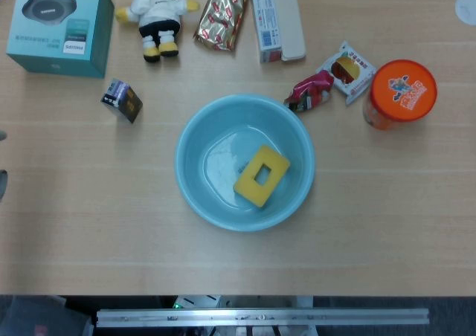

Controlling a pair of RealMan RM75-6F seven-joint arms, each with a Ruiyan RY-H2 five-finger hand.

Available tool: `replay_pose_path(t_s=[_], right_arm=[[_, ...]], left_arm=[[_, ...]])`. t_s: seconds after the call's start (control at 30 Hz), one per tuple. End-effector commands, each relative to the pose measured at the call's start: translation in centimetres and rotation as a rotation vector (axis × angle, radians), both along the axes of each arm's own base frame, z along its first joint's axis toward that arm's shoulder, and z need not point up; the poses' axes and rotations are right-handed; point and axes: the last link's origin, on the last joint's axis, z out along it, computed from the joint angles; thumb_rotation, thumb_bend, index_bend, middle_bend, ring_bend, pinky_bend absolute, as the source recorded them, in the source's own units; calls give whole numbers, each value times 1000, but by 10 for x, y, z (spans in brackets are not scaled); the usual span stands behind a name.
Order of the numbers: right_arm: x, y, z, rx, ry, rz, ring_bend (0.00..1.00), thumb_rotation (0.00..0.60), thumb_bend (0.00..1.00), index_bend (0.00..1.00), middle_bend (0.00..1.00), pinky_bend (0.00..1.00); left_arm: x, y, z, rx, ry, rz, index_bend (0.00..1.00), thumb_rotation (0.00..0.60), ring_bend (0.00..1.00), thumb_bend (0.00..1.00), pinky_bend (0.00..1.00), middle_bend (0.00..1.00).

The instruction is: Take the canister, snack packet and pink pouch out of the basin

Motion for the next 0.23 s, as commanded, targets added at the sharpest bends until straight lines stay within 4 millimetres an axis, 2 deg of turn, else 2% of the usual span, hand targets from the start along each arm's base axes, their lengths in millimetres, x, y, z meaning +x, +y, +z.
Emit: replay_pose_path(t_s=[0.03, 0.23], right_arm=[[-20, 40, 19, -57, -16, -26, 341, 600, 133, 334, 406, 562], [-31, 76, 34, -123, 6, -45, 343, 600, 133, 343, 408, 562]], left_arm=[[3, -1, -2, 1, -3, -9, 317, 600, 205, 345, 164, 267], [9, -4, -5, 11, -2, -23, 317, 600, 206, 345, 164, 267]])
